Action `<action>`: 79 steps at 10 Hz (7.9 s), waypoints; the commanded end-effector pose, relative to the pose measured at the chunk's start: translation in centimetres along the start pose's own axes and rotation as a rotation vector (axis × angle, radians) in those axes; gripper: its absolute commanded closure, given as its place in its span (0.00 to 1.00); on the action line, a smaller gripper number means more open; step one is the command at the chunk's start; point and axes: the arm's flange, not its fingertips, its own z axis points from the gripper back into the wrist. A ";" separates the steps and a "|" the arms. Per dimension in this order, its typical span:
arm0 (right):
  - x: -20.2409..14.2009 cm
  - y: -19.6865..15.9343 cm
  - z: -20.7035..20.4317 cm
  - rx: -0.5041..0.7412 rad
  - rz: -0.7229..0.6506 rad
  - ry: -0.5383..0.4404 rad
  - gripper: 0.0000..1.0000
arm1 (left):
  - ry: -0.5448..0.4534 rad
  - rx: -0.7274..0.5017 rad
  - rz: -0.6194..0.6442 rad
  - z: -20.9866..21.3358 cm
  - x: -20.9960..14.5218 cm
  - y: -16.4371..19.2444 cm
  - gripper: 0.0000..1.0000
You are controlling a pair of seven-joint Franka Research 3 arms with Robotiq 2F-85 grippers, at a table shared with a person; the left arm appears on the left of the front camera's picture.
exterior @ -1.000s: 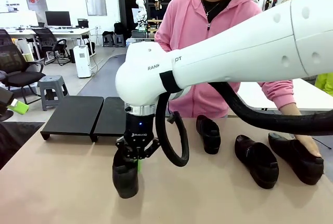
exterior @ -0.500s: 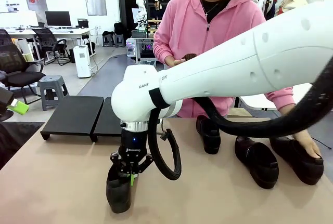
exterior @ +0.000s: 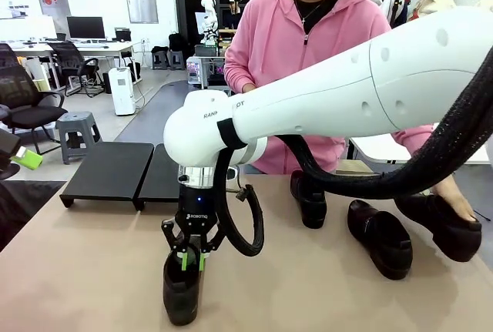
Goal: Organize the shoes by placing them on the stand.
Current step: Pick up one Shoe and place it in the middle of the table, then place the Shoe from the middle of the table onto the Shoes Stand.
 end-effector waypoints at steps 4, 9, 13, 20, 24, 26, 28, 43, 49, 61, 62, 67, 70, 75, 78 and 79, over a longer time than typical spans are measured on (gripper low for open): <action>-5.3 -6.3 6.4 -0.136 0.026 -0.096 0.00 | -0.003 -0.020 -0.004 0.1 0.0 0.1 0.00; -9.8 -9.8 9.6 -0.176 0.123 -0.226 0.00 | -0.003 -0.020 -0.004 0.1 0.0 0.1 0.00; -7.7 5.3 4.9 -0.520 0.604 -0.116 0.00 | -0.003 -0.020 -0.004 0.1 0.0 0.1 0.00; -19.7 -24.9 15.5 0.026 -0.146 -0.196 0.00 | -0.003 -0.020 -0.004 0.1 0.0 0.1 0.00; -27.3 -42.8 14.2 0.528 -0.122 -0.244 0.00 | -0.003 -0.020 -0.004 0.1 0.0 0.1 0.00; -28.1 -46.4 12.1 0.647 -0.132 -0.281 0.00 | -0.003 -0.020 -0.004 0.1 0.0 0.1 0.00; -27.1 -46.9 10.2 0.721 -0.033 -0.381 0.00 | -0.003 -0.020 -0.004 0.1 0.0 0.1 0.00; -29.0 -48.2 13.4 0.647 -0.136 -0.302 0.00 | 0.323 0.151 -0.194 -10.9 6.6 -14.8 0.00; -29.0 -48.2 13.4 0.647 -0.136 -0.302 0.00 | 0.339 0.351 0.501 -22.5 5.6 -21.7 0.00; -29.0 -48.2 13.4 0.647 -0.136 -0.302 0.00 | 0.518 0.400 0.528 -36.4 0.5 -21.4 0.00; -29.0 -48.2 13.4 0.647 -0.136 -0.302 0.00 | 0.478 0.433 0.526 -37.8 0.3 -20.3 0.00; -29.0 -48.2 13.4 0.647 -0.136 -0.302 0.00 | 0.447 0.409 0.484 -40.3 -0.3 -19.4 0.00; -29.0 -48.2 13.4 0.647 -0.136 -0.302 0.00 | 0.409 0.465 0.443 -39.3 -0.4 -19.3 1.00; -29.0 -48.2 13.4 0.647 -0.136 -0.302 0.00 | 0.389 0.515 0.401 -37.7 -0.1 -19.9 1.00; -29.0 -48.2 13.4 0.647 -0.136 -0.302 0.00 | 0.399 0.536 0.384 -35.9 0.6 -20.5 1.00; -29.0 -48.2 13.4 0.647 -0.136 -0.302 0.00 | 0.393 0.551 0.376 -34.4 1.0 -20.6 1.00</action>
